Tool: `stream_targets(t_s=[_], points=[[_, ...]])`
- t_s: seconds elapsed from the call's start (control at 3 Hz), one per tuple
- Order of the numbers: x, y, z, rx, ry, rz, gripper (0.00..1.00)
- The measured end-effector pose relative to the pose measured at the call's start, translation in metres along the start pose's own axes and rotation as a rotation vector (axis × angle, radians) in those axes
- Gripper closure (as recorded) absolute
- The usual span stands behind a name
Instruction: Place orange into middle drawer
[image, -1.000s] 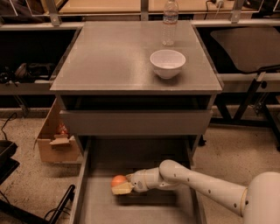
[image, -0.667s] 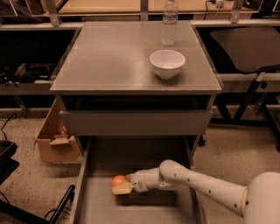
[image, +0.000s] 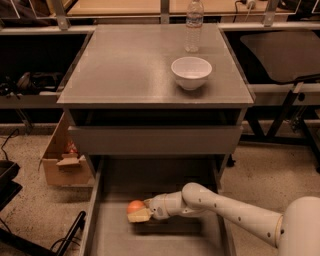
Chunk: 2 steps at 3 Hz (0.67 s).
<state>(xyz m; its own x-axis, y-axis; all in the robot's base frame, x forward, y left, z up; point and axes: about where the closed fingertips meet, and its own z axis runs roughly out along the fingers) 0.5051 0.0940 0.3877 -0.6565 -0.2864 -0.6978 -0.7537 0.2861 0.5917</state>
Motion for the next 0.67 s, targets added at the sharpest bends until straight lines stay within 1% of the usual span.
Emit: stream_targets(t_s=[0.33,0.67], points=[[0.0000,0.0000,0.0000,0.000,0.000,0.000,0.13],[0.0000,0.0001,0.0001,0.000,0.000,0.000,0.00]])
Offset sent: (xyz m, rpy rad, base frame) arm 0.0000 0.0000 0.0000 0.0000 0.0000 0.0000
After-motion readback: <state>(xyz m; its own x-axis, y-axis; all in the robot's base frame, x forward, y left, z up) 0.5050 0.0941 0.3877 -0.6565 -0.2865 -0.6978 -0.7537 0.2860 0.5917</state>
